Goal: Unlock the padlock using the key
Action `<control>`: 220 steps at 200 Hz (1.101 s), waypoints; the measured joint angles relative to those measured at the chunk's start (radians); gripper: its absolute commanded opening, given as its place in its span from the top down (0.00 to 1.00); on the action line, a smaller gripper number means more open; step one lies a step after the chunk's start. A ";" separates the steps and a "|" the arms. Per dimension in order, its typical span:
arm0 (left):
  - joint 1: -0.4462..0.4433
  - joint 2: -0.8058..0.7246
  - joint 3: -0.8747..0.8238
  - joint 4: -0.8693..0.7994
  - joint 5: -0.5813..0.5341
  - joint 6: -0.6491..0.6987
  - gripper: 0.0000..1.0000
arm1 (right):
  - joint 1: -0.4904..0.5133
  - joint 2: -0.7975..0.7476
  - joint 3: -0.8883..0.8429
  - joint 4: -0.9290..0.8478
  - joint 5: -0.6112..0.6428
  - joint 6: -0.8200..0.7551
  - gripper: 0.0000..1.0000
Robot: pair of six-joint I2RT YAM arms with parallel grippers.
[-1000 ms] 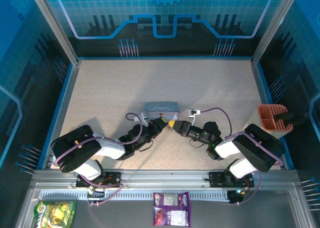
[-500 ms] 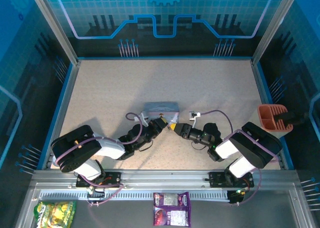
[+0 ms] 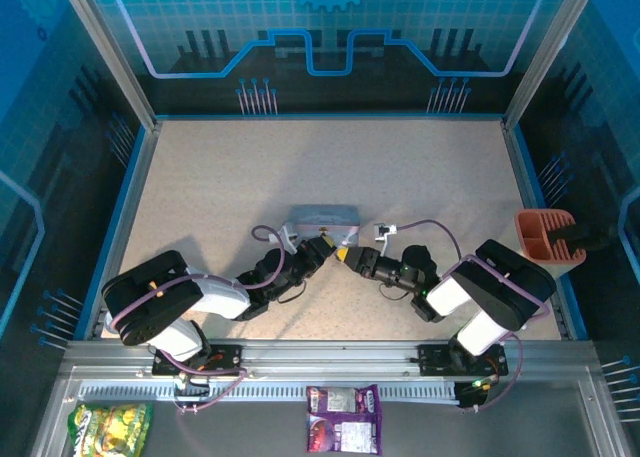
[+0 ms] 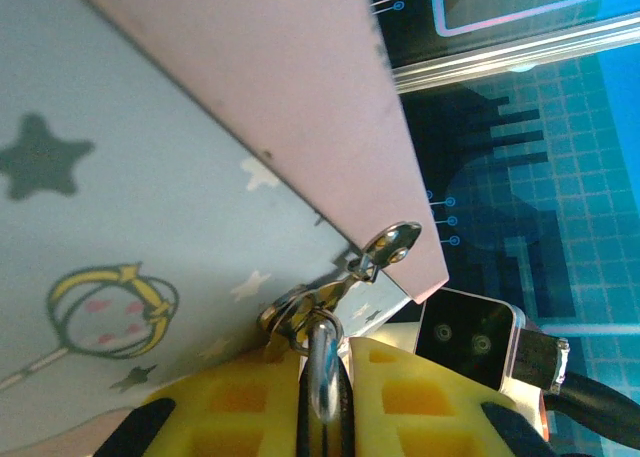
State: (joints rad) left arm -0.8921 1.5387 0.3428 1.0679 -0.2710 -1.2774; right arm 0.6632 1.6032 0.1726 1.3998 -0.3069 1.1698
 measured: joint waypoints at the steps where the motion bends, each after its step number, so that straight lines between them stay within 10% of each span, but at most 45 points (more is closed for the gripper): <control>1: 0.000 0.000 0.000 0.000 0.000 0.000 1.00 | 0.000 0.000 0.000 0.000 0.000 0.000 0.75; 220: 0.000 0.015 -0.019 0.046 0.003 -0.008 1.00 | 0.030 0.013 -0.014 0.000 0.026 0.030 0.91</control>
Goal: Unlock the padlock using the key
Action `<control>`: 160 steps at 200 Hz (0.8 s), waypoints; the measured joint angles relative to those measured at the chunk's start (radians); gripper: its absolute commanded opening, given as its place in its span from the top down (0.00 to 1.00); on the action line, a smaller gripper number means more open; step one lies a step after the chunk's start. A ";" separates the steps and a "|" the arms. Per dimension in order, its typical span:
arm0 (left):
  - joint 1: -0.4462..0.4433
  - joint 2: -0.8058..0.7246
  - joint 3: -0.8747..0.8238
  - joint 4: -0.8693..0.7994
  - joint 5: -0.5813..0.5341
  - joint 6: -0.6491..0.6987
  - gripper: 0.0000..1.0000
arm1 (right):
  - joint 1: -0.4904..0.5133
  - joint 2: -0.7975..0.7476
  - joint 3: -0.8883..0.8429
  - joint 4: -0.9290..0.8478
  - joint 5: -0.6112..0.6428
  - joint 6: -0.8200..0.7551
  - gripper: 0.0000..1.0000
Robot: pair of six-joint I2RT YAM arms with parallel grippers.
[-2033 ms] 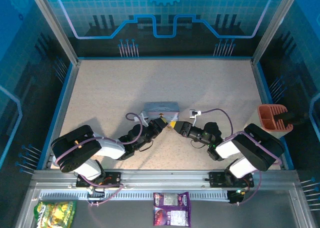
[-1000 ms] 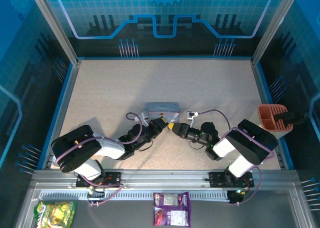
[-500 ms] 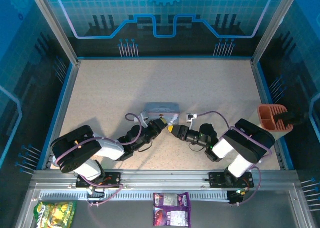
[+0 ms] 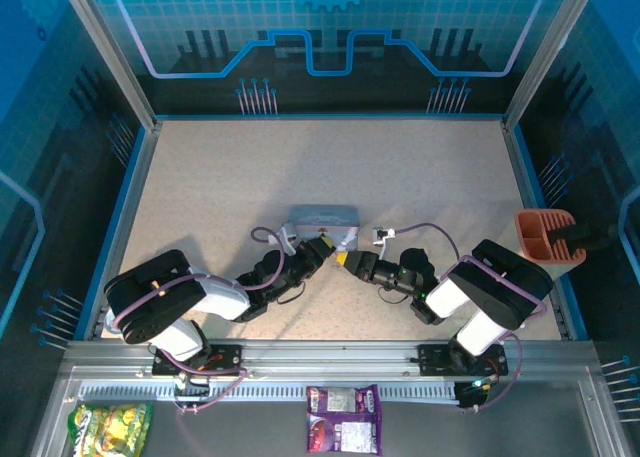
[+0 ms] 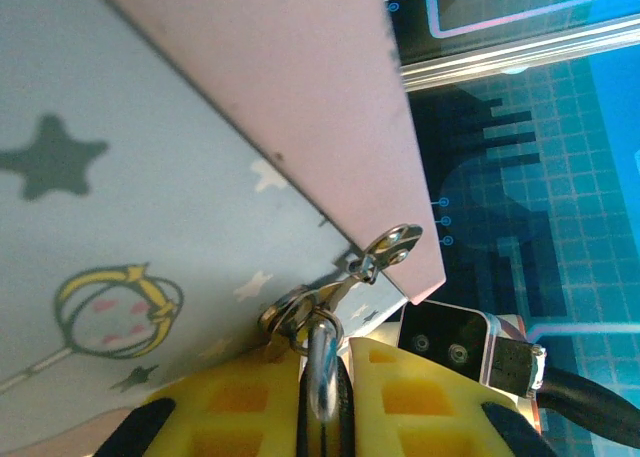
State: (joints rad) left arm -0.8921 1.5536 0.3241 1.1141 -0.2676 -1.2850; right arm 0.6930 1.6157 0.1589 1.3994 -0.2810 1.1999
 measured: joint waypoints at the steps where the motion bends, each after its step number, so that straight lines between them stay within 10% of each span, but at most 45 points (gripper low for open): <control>1: 0.000 0.000 0.000 0.000 0.000 0.000 1.00 | 0.000 0.000 0.000 0.000 0.000 0.000 0.91; 160: -0.002 0.020 -0.013 0.023 -0.077 -0.008 1.00 | -0.042 0.066 0.113 -0.075 -0.098 0.151 0.97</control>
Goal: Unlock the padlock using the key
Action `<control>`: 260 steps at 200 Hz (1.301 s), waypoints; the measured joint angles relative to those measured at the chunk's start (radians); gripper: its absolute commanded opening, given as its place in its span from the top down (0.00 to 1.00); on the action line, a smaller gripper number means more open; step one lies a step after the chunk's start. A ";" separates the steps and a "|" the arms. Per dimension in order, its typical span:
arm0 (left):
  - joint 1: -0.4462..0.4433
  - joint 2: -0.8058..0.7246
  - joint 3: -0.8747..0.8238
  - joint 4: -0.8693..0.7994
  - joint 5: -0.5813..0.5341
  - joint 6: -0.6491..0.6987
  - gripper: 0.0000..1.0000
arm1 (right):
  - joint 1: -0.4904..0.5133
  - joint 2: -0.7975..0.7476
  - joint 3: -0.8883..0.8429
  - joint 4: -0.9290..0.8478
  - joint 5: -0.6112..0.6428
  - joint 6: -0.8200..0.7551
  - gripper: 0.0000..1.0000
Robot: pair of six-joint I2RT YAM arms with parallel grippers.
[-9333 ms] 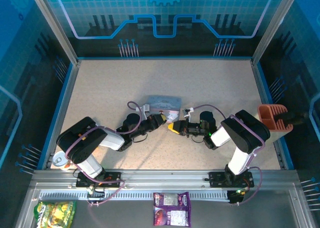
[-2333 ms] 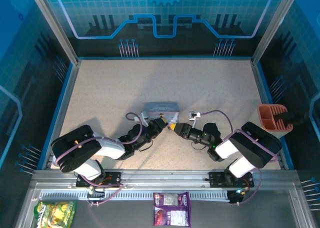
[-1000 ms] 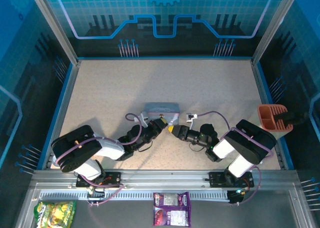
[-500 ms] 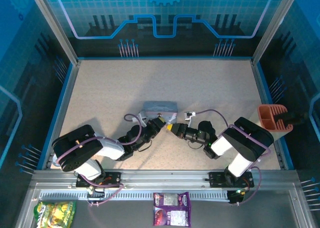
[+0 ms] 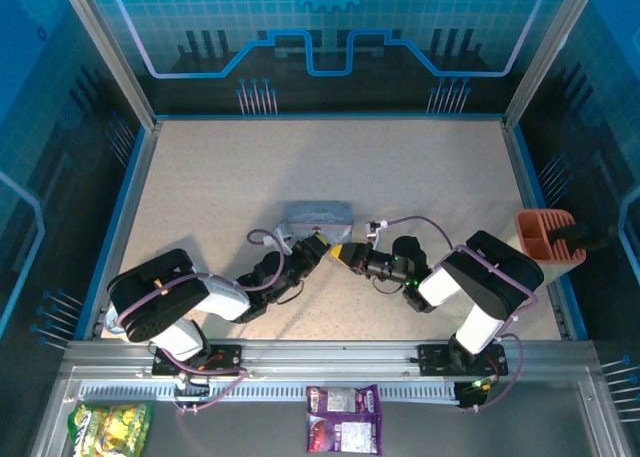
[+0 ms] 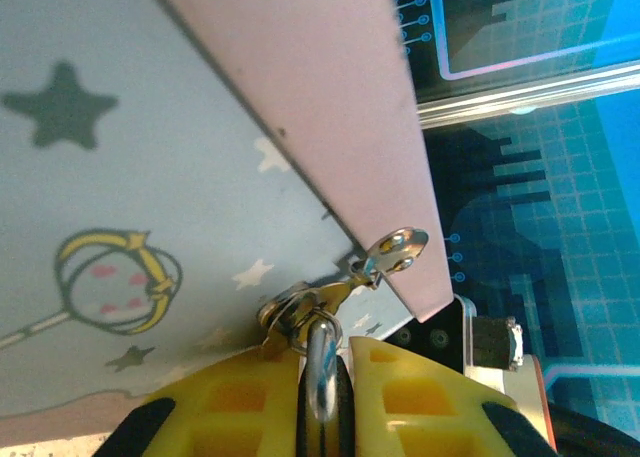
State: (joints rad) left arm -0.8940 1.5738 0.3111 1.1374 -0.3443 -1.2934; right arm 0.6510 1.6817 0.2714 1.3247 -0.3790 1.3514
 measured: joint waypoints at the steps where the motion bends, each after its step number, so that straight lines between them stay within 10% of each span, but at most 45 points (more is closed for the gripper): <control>1: 0.000 0.000 0.000 0.000 0.000 0.000 1.00 | 0.000 0.000 0.000 0.000 -0.001 0.002 0.97; 167: -0.021 -0.091 0.000 -0.203 0.031 -0.007 1.00 | -0.031 -0.053 -0.041 -0.019 -0.048 -0.109 0.71; 260: 0.002 -0.162 0.036 -0.401 0.062 0.009 1.00 | 0.088 -0.528 0.012 -0.679 0.112 -0.708 0.74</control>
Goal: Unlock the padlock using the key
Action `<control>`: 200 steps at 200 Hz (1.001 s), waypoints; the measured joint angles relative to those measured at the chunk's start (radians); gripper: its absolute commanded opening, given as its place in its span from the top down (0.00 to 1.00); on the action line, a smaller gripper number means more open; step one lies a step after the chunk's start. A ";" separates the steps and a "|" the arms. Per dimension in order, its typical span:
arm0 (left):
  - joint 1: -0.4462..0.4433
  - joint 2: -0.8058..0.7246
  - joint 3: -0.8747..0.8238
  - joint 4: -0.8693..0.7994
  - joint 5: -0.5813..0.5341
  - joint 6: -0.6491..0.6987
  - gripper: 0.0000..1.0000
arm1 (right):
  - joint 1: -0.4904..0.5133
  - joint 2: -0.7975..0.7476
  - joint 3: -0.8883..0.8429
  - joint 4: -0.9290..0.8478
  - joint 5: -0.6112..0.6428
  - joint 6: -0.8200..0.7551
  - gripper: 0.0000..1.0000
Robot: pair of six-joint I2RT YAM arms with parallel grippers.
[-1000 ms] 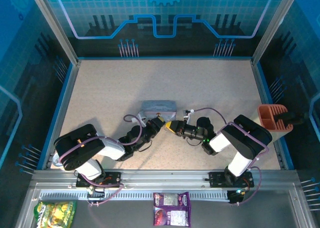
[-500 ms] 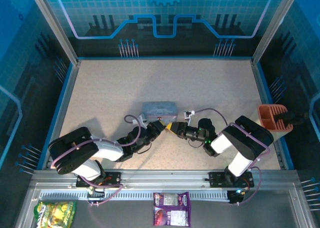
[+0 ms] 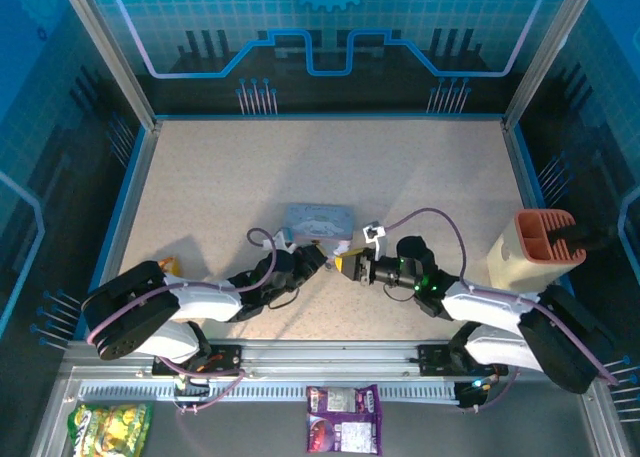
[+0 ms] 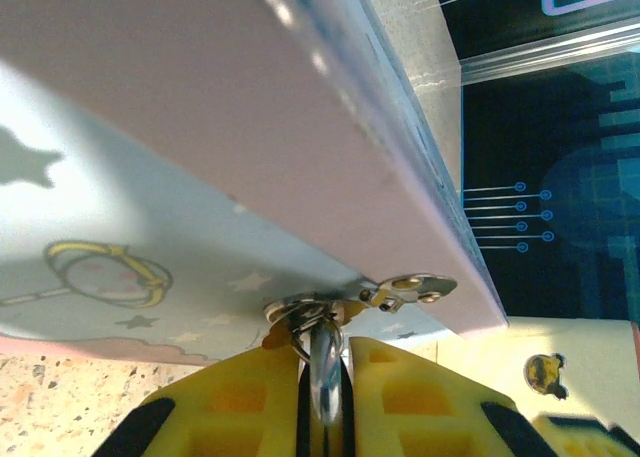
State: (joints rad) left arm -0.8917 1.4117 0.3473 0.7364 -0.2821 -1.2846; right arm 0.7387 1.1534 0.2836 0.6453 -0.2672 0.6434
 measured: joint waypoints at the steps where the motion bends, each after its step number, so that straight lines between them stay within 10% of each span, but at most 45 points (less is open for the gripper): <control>1: 0.000 0.000 0.001 0.000 0.001 0.000 1.00 | 0.002 -0.002 0.000 -0.003 0.002 -0.006 0.74; 67: 0.017 -0.023 0.028 -0.054 0.027 -0.001 1.00 | 0.117 0.016 -0.005 -0.054 0.180 -0.355 0.74; 200: 0.037 -0.031 0.028 -0.059 0.069 -0.026 1.00 | 0.259 0.161 0.057 -0.050 0.420 -0.541 0.76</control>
State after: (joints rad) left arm -0.8551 1.3808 0.3756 0.6777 -0.2134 -1.3109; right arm 0.9981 1.3140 0.3408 0.5953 0.1524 0.1020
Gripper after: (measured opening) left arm 0.142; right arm 0.247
